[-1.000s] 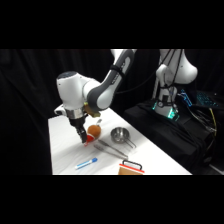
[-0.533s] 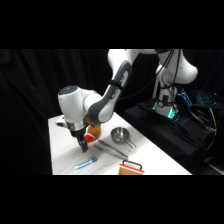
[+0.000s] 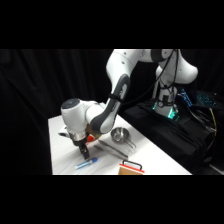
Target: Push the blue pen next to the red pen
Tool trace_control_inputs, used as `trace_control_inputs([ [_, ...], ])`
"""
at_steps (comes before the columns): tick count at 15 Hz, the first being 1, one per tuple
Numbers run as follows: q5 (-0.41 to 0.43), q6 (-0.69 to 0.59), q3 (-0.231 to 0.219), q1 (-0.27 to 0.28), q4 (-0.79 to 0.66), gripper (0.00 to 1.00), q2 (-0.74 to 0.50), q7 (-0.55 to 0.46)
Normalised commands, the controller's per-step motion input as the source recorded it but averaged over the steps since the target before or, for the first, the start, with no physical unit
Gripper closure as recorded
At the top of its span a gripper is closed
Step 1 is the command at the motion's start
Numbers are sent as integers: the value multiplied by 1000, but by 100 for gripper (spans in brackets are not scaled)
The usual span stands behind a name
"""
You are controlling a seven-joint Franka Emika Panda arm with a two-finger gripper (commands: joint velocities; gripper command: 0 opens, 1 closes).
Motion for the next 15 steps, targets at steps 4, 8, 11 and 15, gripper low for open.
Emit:
trace_control_inputs([
  [4,-79,66,-70,152,160,0,117,142],
  [8,-155,-13,-109,292,165,0,55,254],
  [11,-210,-126,-136,418,105,0,-57,365],
  [15,-188,-203,-121,326,147,0,-38,296],
])
